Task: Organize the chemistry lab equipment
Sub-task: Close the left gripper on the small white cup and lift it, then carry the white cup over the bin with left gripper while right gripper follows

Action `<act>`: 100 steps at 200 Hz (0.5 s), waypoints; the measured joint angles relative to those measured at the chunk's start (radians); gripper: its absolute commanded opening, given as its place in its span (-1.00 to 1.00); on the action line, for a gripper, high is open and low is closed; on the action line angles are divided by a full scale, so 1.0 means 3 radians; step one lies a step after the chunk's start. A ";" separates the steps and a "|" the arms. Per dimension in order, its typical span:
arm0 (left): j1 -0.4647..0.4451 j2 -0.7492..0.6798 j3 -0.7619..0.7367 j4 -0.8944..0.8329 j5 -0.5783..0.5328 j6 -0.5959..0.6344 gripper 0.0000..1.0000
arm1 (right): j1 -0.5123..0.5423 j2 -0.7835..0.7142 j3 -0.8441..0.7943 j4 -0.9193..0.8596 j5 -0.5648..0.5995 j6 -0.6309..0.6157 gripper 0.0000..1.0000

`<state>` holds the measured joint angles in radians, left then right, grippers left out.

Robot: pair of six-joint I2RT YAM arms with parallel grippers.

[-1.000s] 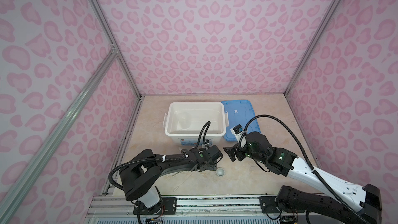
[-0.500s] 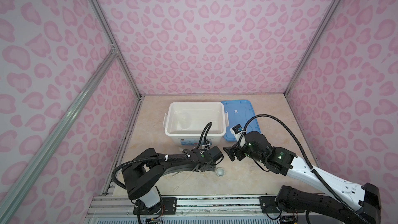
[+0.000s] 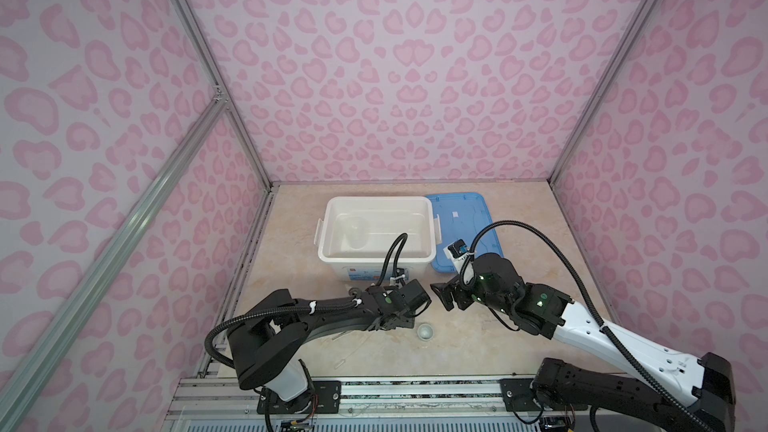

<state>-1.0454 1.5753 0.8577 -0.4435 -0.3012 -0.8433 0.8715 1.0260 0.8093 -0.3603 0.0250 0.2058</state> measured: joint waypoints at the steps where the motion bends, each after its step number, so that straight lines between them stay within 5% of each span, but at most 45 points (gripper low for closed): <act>1: 0.0000 0.0000 0.0000 -0.0001 -0.0001 0.0000 0.32 | 0.0000 0.0001 0.0000 0.0001 0.0000 0.0000 0.96; 100: -0.0001 -0.1085 0.0310 -0.0563 0.0095 0.0123 0.24 | -0.0106 -0.0163 0.0216 -0.0001 -0.0025 0.0037 0.96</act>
<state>-1.0458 1.2499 0.9508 -0.6125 -0.2726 -0.8062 0.8398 0.9771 0.8742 -0.3607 0.0174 0.2169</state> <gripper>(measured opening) 0.689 0.981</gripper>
